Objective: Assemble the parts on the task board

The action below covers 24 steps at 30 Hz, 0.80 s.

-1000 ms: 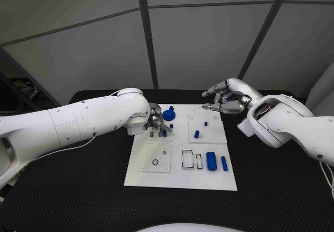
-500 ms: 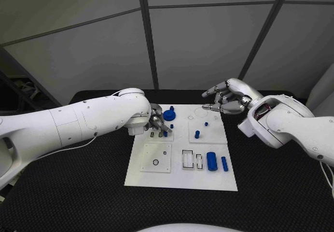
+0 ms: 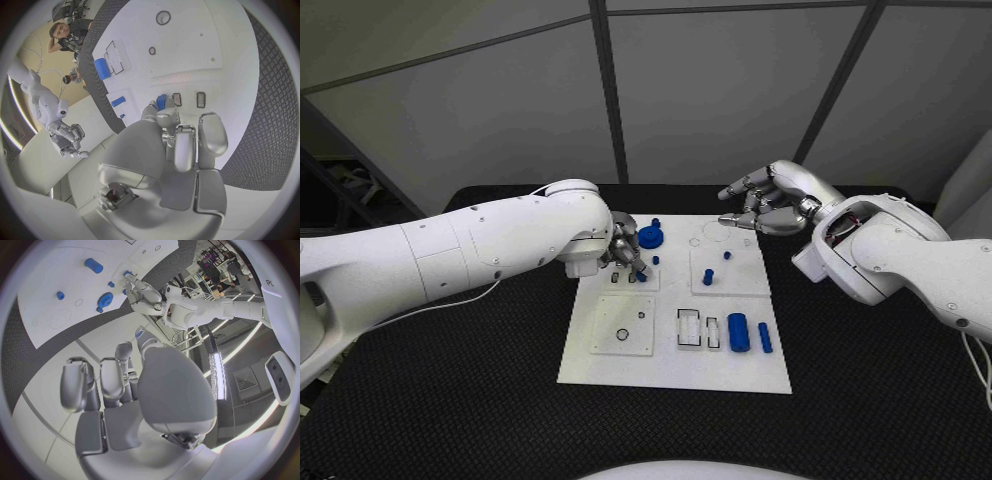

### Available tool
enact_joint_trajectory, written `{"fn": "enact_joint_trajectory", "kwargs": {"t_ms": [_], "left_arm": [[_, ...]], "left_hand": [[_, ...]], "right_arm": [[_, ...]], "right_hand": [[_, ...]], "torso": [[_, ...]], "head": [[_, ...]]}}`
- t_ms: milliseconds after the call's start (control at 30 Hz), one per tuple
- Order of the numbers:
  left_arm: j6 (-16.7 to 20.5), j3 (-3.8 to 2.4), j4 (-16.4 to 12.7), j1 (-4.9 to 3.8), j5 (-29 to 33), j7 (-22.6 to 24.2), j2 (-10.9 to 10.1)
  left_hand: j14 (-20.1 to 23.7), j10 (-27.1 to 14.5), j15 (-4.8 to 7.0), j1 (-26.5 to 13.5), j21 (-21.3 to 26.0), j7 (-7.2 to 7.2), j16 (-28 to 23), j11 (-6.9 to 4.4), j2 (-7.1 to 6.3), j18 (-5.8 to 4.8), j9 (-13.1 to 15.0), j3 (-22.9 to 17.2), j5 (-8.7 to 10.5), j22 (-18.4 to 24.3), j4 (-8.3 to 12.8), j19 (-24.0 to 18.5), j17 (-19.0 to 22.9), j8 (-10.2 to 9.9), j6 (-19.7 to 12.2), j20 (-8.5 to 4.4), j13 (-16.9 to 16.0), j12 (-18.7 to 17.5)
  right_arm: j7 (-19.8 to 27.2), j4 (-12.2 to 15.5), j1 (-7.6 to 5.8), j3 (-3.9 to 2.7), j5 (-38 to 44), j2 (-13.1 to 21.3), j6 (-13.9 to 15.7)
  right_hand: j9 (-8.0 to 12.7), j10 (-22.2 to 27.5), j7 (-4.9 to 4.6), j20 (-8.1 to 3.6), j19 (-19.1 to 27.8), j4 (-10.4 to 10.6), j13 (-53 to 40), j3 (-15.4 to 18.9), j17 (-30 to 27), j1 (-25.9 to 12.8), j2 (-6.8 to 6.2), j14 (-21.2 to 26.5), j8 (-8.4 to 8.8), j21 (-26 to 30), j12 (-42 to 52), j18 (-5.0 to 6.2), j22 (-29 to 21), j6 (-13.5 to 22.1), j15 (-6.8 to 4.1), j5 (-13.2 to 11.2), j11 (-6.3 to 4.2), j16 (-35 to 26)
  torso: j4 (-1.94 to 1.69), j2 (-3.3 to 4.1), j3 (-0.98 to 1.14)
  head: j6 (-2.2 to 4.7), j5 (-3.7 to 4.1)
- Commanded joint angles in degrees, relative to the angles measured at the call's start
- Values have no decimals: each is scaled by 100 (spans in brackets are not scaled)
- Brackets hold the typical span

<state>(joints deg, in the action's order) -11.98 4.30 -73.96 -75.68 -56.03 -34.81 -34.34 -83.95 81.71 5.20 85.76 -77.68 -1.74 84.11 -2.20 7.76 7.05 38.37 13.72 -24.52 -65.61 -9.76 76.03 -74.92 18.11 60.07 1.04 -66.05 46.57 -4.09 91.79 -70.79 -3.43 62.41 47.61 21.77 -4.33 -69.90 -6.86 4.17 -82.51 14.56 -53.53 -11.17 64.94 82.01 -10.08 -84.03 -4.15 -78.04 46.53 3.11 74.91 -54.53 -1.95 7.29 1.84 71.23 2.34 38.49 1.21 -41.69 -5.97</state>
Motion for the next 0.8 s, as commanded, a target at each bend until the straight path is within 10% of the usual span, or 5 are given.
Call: {"fn": "enact_joint_trajectory", "kwargs": {"t_ms": [33,800], "left_arm": [[-6,10,-15,9,21,82,-23],[1196,-48,-745,22,345,243,-792]], "left_hand": [[-450,30,24,221,-15,-8,38,-11,79,-204,64,-555,-64,-14,395,-24,-897,-34,-7,-8,-2,-53],[-474,331,27,-1168,-97,-1,110,-12,-977,-235,888,-3550,-253,-295,879,94,-976,-192,197,3,-397,-144]], "right_arm": [[23,2,-13,-5,18,-6,-17],[28,-52,-13,-4,18,23,-6]], "right_hand": [[8,23,0,-23,-1,32,5,-11,9,-28,43,-48,33,-18,-12,21,240,-14,-48,24,7,-1],[8,24,1,-25,-1,32,19,-17,3,-23,45,-49,33,-14,-23,21,237,-15,-50,31,7,-8]], "torso": [[-3,4,1],[-29,3,9]], "head": [[-5,-6],[1,-46]]}}
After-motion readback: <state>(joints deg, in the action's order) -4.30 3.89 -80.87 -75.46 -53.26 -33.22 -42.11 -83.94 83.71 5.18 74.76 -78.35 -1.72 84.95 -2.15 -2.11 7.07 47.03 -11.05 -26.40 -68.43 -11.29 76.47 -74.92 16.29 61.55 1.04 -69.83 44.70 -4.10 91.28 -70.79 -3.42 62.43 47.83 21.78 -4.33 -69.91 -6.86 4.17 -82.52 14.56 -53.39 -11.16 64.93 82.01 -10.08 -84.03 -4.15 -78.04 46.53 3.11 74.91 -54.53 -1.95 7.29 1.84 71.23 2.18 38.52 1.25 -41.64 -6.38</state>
